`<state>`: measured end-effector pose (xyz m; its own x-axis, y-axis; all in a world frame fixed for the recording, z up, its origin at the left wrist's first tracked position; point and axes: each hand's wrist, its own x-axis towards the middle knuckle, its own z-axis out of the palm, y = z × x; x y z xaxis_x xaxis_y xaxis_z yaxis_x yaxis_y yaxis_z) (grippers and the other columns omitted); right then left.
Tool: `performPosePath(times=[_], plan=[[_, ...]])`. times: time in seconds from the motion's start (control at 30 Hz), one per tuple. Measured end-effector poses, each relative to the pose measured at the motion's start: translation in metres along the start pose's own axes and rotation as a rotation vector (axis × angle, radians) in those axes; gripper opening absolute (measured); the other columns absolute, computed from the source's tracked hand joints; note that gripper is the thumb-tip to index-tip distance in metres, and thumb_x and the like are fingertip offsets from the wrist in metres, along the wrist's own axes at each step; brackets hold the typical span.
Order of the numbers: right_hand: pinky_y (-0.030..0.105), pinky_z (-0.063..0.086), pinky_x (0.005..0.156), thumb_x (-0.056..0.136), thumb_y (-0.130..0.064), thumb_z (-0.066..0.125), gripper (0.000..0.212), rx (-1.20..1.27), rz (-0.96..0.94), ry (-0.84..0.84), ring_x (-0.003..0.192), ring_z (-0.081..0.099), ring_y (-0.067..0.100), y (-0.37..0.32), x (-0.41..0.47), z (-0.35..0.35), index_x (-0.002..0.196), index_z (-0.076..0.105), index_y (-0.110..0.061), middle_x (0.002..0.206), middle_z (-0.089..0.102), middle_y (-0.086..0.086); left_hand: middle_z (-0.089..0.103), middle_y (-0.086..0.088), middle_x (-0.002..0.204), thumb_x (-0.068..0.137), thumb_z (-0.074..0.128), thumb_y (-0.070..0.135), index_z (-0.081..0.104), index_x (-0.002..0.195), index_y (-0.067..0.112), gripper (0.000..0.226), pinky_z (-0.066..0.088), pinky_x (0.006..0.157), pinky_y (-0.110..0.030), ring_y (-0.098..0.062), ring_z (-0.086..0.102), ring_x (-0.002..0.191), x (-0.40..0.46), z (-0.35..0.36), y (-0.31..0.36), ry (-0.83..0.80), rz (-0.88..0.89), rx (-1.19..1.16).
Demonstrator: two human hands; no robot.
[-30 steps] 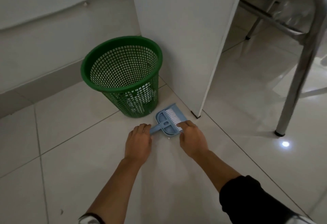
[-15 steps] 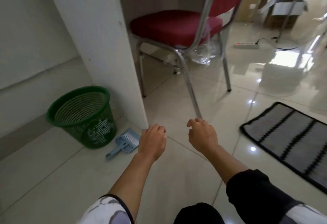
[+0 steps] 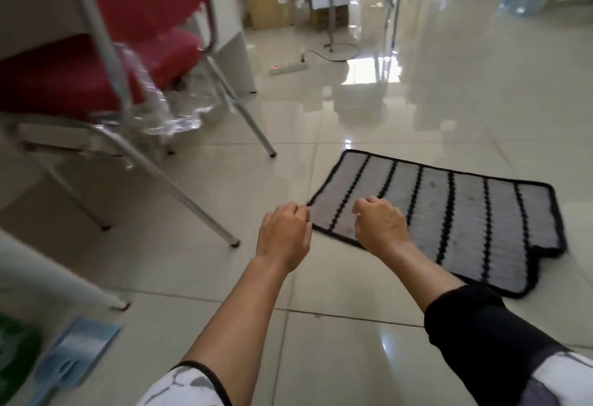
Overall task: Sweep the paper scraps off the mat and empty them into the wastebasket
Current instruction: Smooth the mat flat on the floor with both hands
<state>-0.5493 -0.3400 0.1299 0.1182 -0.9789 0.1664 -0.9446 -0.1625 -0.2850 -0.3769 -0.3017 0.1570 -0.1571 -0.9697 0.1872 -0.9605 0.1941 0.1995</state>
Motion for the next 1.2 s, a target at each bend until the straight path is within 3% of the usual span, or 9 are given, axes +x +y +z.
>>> performPosePath(times=[0.27,0.37,0.43,0.53,0.63,0.73,0.9,1.03,1.2], plan=[[0.036,0.047,0.075,0.083,-0.009,0.050,0.028,0.057,0.237,-0.116,0.097,0.056,0.033,0.167,0.002,0.052,0.110,0.055,-0.012,0.114,0.056,0.011,0.056,-0.013,0.109,0.089,0.039,0.019,0.052,0.103,0.009,0.021,0.045,0.084,-0.045,-0.033,0.052,0.102,0.072,0.139,0.082,-0.280,0.165,-0.113],[0.038,0.045,0.083,0.086,-0.012,0.050,0.032,0.063,0.303,-0.127,0.106,0.053,0.030,0.213,-0.010,0.074,0.118,0.050,-0.012,0.125,0.052,0.009,0.052,-0.013,0.116,0.090,0.039,0.020,0.049,0.109,0.009,0.024,0.043,0.089,-0.045,-0.032,0.050,0.106,0.085,0.185,0.112,-0.366,0.177,-0.166],[0.044,0.033,0.101,0.090,-0.022,0.048,0.044,0.022,0.339,-0.160,0.128,0.036,0.027,0.236,-0.020,0.087,0.132,0.038,-0.016,0.142,0.038,0.007,0.046,-0.012,0.130,0.091,0.039,0.021,0.043,0.121,0.009,0.033,0.039,0.100,-0.042,-0.030,0.043,0.120,0.091,0.211,0.126,-0.406,0.192,-0.198],[0.048,0.005,0.113,0.095,-0.040,0.032,0.052,-0.009,0.339,-0.211,0.141,0.004,0.021,0.255,-0.037,0.098,0.143,0.015,-0.028,0.154,0.012,-0.005,0.017,-0.007,0.154,0.093,0.036,0.024,0.016,0.140,0.013,0.052,0.013,0.119,-0.041,-0.023,0.011,0.143,0.093,0.237,0.144,-0.481,0.202,-0.231],[0.044,-0.004,0.114,0.091,-0.050,0.017,0.055,0.034,0.289,-0.184,0.141,-0.004,0.016,0.262,-0.046,0.105,0.143,0.007,-0.033,0.154,0.006,-0.010,-0.010,-0.004,0.156,0.094,0.029,0.033,-0.005,0.142,0.020,0.060,-0.007,0.116,-0.041,-0.017,-0.013,0.142,0.085,0.255,0.163,-0.498,0.151,-0.211],[0.042,-0.006,0.113,0.089,-0.053,0.013,0.058,0.031,0.298,-0.162,0.141,-0.005,0.015,0.274,-0.052,0.106,0.143,0.005,-0.032,0.153,0.004,-0.012,-0.022,-0.001,0.153,0.095,0.020,0.037,-0.016,0.140,0.022,0.060,-0.015,0.114,-0.040,-0.010,-0.024,0.137,0.075,0.263,0.169,-0.506,0.119,-0.165],[0.044,-0.006,0.113,0.092,-0.054,0.012,0.062,-0.111,0.568,-0.155,0.141,-0.010,0.019,0.331,-0.085,0.082,0.144,-0.007,-0.026,0.154,-0.006,-0.004,-0.029,0.001,0.151,0.095,0.015,0.039,-0.024,0.137,0.025,0.059,-0.017,0.113,-0.040,-0.010,-0.028,0.135,0.058,0.258,0.176,-0.539,0.063,-0.161],[0.042,-0.005,0.114,0.092,-0.055,0.017,0.066,-0.078,0.557,-0.150,0.140,-0.012,0.020,0.340,-0.086,0.080,0.144,-0.006,-0.021,0.154,-0.008,0.007,-0.030,0.001,0.150,0.094,0.015,0.040,-0.025,0.135,0.026,0.058,-0.017,0.112,-0.040,-0.007,-0.030,0.132,0.055,0.259,0.180,-0.549,0.032,-0.154],[0.040,-0.001,0.115,0.094,-0.046,0.023,0.062,0.017,0.536,-0.096,0.141,-0.008,0.018,0.354,-0.092,0.070,0.145,0.000,-0.018,0.155,-0.003,0.005,-0.030,0.001,0.150,0.094,0.014,0.039,-0.025,0.135,0.027,0.058,-0.016,0.113,-0.041,-0.010,-0.028,0.135,0.056,0.260,0.183,-0.540,0.011,-0.130]])
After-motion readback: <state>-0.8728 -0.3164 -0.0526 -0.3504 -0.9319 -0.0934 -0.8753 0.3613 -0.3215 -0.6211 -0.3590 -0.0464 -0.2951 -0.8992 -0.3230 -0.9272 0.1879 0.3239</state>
